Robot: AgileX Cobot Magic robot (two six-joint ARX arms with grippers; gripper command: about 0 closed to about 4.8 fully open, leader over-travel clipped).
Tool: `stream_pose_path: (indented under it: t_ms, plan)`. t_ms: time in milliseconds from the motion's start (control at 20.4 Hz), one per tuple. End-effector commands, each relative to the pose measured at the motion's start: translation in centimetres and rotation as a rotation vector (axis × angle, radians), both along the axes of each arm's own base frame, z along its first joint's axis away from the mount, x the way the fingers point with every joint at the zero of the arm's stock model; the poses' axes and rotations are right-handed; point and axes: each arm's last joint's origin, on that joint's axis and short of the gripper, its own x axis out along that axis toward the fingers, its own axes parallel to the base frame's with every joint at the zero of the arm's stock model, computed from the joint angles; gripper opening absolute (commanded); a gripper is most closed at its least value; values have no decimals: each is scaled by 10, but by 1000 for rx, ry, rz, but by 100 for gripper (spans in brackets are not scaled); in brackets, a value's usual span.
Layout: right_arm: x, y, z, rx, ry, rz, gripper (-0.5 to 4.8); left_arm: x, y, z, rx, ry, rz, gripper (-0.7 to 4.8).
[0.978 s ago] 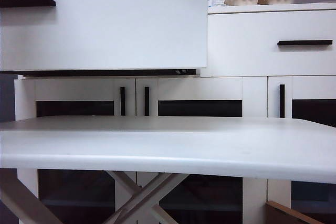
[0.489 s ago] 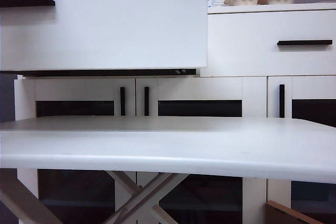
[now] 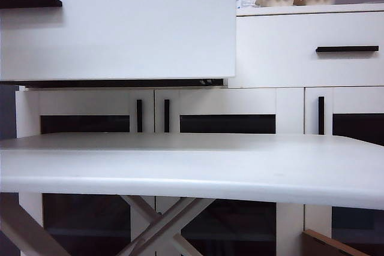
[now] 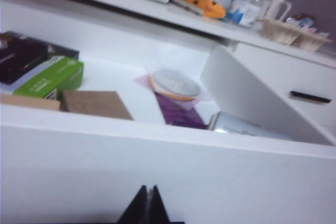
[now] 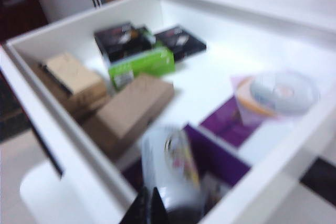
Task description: Pick up a can of beer from the white table, open the left drawer, place the beer inside the drawer, and finally close the drawer.
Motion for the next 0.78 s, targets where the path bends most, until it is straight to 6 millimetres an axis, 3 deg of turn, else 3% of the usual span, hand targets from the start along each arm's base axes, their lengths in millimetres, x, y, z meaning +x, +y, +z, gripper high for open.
stream_pose_path:
  t_ms: [49, 245, 538, 783]
  plan:
    - [-14, 2, -5, -90, 3, 8, -1, 8, 0, -1, 16, 15, 23, -6]
    - [-28, 18, -17, -114, -4, 43, -1, 19, 3, -7, 174, 35, 156, -6]
    - [-46, 33, -27, -45, -96, 78, -1, 34, 3, -11, 186, 70, 207, -6]
    - [-48, 31, -26, -45, -93, 76, -1, 49, 1, -14, 186, 75, 203, -6]
